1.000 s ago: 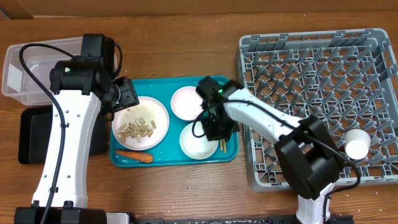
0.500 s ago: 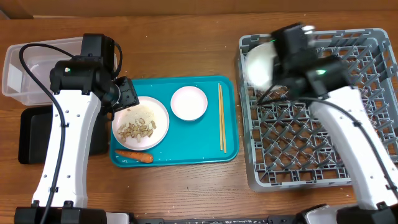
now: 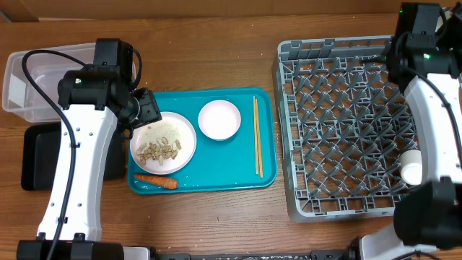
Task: Sort waste into correct bins and load items into the dishwasher
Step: 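Carry the white bowl with right gripper and set it in the rack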
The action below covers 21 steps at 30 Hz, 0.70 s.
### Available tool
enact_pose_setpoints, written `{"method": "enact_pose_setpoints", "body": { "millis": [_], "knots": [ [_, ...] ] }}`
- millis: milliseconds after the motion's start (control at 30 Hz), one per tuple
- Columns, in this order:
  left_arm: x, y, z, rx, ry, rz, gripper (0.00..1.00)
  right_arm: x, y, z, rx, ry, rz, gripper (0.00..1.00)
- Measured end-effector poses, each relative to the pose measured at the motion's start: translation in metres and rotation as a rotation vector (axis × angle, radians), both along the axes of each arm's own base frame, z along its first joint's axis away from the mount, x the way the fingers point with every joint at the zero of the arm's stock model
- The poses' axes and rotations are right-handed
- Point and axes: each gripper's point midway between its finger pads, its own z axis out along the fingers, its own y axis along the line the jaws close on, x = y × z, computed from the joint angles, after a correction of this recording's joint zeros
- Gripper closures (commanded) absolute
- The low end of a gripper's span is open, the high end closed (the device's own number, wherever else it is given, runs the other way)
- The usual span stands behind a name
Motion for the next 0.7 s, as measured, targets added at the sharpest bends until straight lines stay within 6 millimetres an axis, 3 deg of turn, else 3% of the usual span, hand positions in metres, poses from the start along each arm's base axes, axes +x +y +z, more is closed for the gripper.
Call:
{"method": "enact_pose_setpoints", "body": {
  "millis": [100,333,400,500,633,700],
  "knots": [
    [0.0,0.0,0.0,0.0,-0.002,0.0,0.34,0.006,-0.022,-0.036,-0.016,0.11,-0.054,0.96],
    [0.0,0.0,0.0,0.0,-0.002,0.0,0.34,0.015,-0.042,-0.112,-0.004,0.31,-0.092,0.96],
    [0.001,0.0,0.0,0.0,-0.003,0.0,0.34,0.014,-0.041,-0.128,0.002,0.359,-0.09,0.96],
    [0.002,0.0,0.001,-0.001,-0.009,0.0,0.34,0.014,-0.033,-0.134,0.001,0.376,-0.088,0.94],
    [0.007,-0.001,0.002,-0.006,-0.028,-0.001,0.33,0.012,-0.012,-0.146,0.049,0.447,-0.032,0.8],
    [0.007,-0.002,0.002,-0.009,-0.029,-0.002,0.33,0.011,-0.001,-0.156,0.099,0.485,0.008,0.65]
  ]
}}
